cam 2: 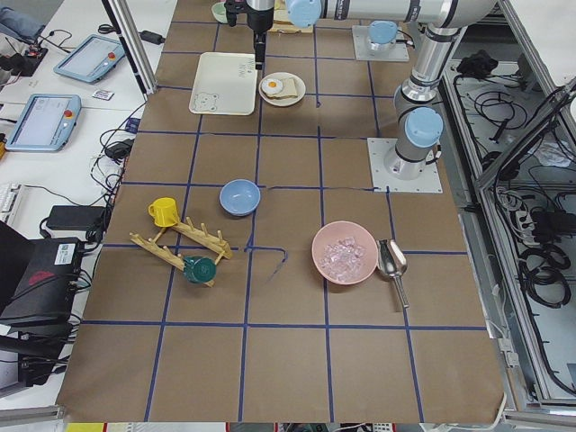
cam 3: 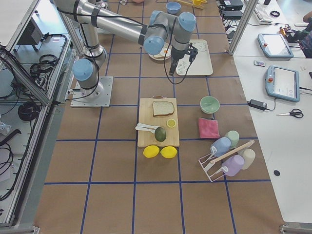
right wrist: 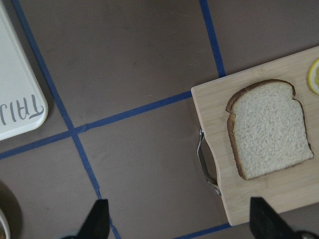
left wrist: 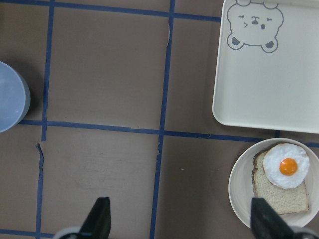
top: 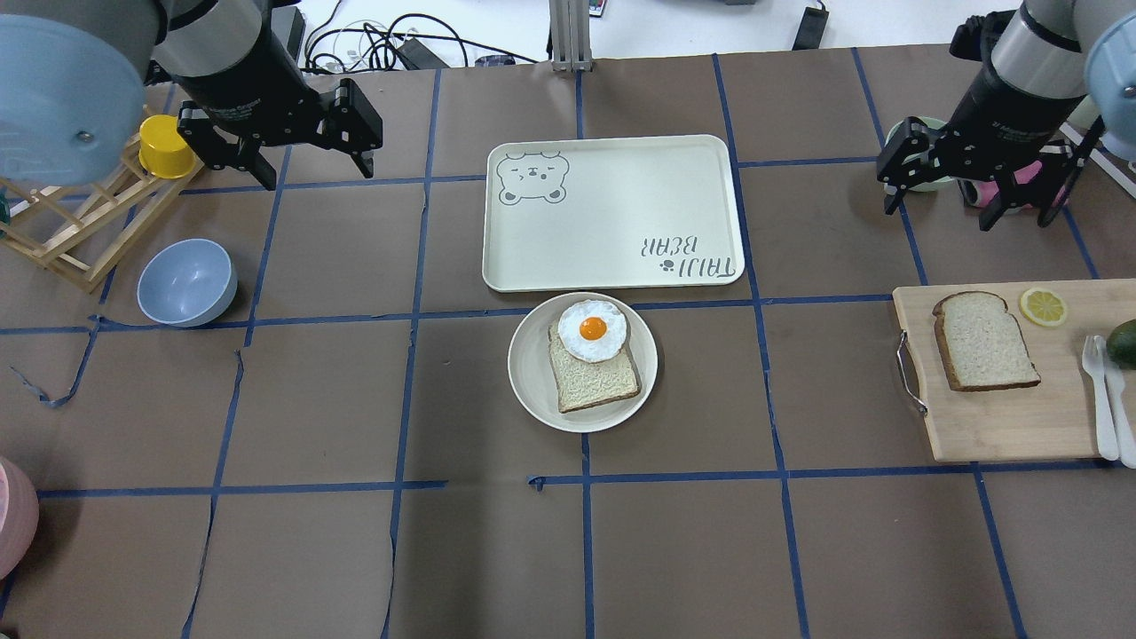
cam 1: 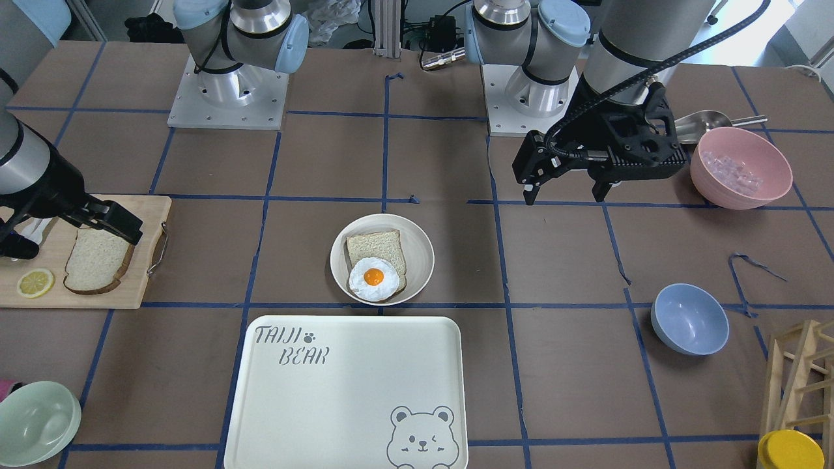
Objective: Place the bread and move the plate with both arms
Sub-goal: 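Move the right gripper over the bread slice on the cutting board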
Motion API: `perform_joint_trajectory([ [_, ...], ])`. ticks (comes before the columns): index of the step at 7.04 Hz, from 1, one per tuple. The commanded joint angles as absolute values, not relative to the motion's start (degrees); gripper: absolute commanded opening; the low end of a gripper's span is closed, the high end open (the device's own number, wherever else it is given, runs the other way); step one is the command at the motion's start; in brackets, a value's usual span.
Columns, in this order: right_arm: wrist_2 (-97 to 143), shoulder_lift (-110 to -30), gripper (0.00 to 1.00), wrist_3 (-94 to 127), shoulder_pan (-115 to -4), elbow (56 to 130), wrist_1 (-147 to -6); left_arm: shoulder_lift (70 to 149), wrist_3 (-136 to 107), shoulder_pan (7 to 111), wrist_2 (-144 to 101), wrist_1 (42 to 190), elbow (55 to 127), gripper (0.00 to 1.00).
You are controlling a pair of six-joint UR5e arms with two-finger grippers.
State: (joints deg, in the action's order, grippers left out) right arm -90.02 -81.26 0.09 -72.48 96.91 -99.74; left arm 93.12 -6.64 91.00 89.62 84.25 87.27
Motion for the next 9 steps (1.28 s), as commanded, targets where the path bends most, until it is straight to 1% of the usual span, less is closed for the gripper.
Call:
perform_joint_trajectory([
  [1,-92.4,-78.6,1.00,-9.3,-68.3,103.7,-112.7,92.9,-6.7,91.0,89.7,84.2,87.5,1.00],
  [2,-92.9,-78.1,1.00,-10.6,-67.6,106.9,-117.6,93.2,-6.3,90.8,89.6,84.2,87.2,1.00],
  [3,-93.1,-77.3,1.00,-10.6,-67.4,107.8,-119.3,92.8,-6.4,90.9,89.7,84.3,87.7,1.00],
  [5,-94.4,-72.3,1.00,-10.6,-66.0,107.7,-122.8,93.2,-6.6,90.5,89.7,84.2,87.3,1.00],
  [6,-94.7,-71.6,1.00,-10.0,-66.0,107.8,-123.1,93.2,-6.7,90.8,89.7,84.2,87.4,1.00],
  [7,-94.5,-71.2,0.88,-9.8,-66.0,107.9,-123.2,93.0,-6.7,90.8,89.7,84.2,87.5,1.00],
  [8,-94.6,-70.2,0.88,-9.9,-66.0,108.0,-123.2,92.9,-6.7,90.8,89.7,84.2,87.5,1.00],
  [9,-94.7,-70.0,0.83,-9.8,-66.0,108.0,-123.2,92.9,-6.7,90.8,89.6,84.2,87.3,1.00],
])
